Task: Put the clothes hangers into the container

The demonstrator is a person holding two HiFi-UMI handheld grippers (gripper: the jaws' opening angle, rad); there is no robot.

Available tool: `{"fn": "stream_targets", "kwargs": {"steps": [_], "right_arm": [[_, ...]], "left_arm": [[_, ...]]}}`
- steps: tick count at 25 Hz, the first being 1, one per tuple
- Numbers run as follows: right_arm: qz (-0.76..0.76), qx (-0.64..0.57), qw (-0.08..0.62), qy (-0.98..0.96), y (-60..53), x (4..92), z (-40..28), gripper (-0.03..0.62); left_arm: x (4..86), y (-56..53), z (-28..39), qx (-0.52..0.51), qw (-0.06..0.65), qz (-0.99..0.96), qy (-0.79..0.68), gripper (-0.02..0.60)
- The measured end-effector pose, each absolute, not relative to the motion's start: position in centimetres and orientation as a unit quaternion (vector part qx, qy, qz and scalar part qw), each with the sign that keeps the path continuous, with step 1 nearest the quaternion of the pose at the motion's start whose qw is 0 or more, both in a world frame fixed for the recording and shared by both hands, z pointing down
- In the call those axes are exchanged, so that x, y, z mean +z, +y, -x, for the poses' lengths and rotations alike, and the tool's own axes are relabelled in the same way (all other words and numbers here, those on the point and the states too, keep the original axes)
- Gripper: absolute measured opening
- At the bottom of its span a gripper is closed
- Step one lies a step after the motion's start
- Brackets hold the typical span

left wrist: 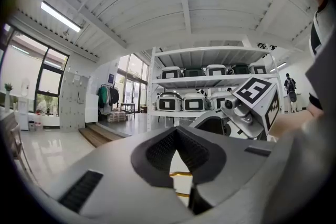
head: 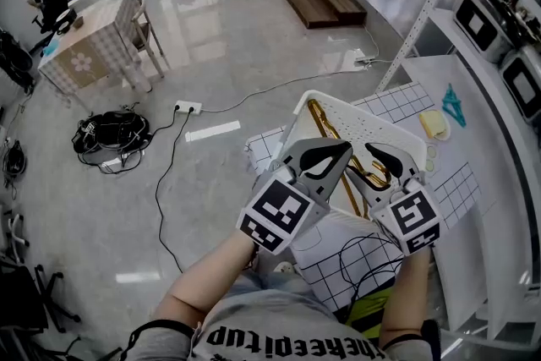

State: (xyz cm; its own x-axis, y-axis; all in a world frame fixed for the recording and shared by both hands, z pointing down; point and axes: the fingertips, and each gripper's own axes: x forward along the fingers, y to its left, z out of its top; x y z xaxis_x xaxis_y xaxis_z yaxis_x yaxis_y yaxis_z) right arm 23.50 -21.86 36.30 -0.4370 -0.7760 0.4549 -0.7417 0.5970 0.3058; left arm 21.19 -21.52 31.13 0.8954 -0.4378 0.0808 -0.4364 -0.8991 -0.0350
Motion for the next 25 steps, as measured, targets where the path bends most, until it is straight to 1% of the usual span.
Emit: {"fn": "stream_targets", "kwargs": {"steps": [4, 7, 9, 13, 15, 17, 25], "right_arm": [[-0.447, -0.023, 0.250, -0.858, -21.4, 35.2, -22.8, 0.226], [-0.453, -0.017, 0.225, -0.862, -20.9, 34.6, -22.4, 0.148], [-0.467, -0.017, 0.210, -0.859, -20.7, 34.1, -22.6, 0.112], [-0.495, -0.021, 0.187, -0.848, -19.9, 33.1, -22.9, 0.062], [-0.508, -0.023, 0.173, -0.844, -19.4, 32.5, -22.9, 0.020], [-0.516, -0.021, 0.156, -0.842, -18.9, 31.8, -22.8, 0.011], [-0.561, -0.004, 0.103, -0.821, -16.8, 30.8, -23.0, 0.011]], "left_arm": [[30.9, -21.3, -20.8, -0.041, 0.010, 0.974, 0.224, 0.012], [30.7, -21.2, -20.5, -0.037, 0.012, 0.974, 0.222, 0.012], [30.7, -21.0, -20.4, -0.036, 0.012, 0.975, 0.218, 0.012], [30.5, -20.5, -20.4, -0.034, 0.012, 0.978, 0.206, 0.012], [30.5, -20.2, -20.4, -0.032, 0.012, 0.979, 0.199, 0.012], [30.4, -19.9, -20.5, -0.030, 0.012, 0.981, 0.190, 0.012], [30.2, -18.3, -21.4, -0.023, 0.010, 0.989, 0.146, 0.012]]}}
